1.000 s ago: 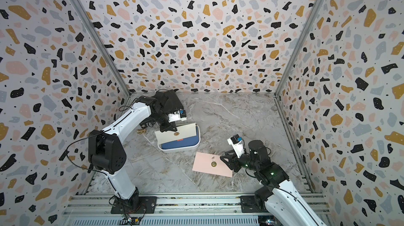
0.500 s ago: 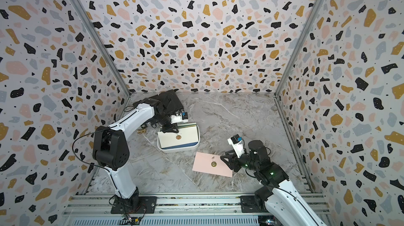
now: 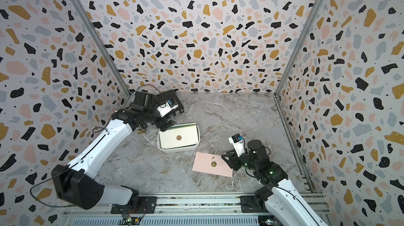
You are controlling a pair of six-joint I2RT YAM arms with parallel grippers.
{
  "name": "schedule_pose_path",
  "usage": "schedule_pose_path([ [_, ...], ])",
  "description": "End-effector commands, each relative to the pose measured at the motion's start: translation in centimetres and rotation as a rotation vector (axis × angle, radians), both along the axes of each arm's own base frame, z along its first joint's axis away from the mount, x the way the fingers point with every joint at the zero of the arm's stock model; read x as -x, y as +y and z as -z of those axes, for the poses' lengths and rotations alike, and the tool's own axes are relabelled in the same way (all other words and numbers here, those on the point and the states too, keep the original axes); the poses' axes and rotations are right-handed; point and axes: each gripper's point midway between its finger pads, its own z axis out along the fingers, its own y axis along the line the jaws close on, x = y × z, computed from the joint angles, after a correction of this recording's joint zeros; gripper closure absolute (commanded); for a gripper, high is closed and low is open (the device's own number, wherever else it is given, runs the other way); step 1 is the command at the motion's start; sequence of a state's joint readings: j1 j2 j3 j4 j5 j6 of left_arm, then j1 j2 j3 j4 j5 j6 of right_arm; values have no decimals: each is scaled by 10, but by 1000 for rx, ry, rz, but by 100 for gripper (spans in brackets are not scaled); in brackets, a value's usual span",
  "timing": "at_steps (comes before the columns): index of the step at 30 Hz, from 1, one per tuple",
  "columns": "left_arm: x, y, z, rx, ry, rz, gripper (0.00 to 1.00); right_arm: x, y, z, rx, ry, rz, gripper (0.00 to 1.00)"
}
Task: Put the sealed envelopes into the storage box
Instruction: Place the envelope in the storage box.
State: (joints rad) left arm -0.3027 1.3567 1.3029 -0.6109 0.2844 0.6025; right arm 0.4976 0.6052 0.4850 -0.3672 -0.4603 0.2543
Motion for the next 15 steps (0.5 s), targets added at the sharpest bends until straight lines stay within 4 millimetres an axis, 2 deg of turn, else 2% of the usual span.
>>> schedule_pose_path([
  [1, -16, 15, -30, 170, -128, -226, 1, -7, -5, 6, 16, 22, 61, 55],
  [4, -19, 45, -39, 269, -202, -457, 1, -10, -8, 11, 20, 43, 97, 56],
  [6, -14, 53, -35, 333, -145, -552, 1, -13, -12, 16, 31, 59, 132, 55],
  [8, -5, 43, -25, 338, -43, -512, 1, -21, -24, 25, 66, 87, 228, 55],
  [10, 0, 40, -10, 345, 85, -546, 1, -26, -47, 47, 117, 175, 406, 55],
  [12, 9, 33, 4, 352, 200, -547, 1, -24, -58, 63, 158, 232, 473, 55],
  [15, 32, 4, 14, 450, 336, -436, 14, -18, -69, 83, 214, 318, 538, 55],
])
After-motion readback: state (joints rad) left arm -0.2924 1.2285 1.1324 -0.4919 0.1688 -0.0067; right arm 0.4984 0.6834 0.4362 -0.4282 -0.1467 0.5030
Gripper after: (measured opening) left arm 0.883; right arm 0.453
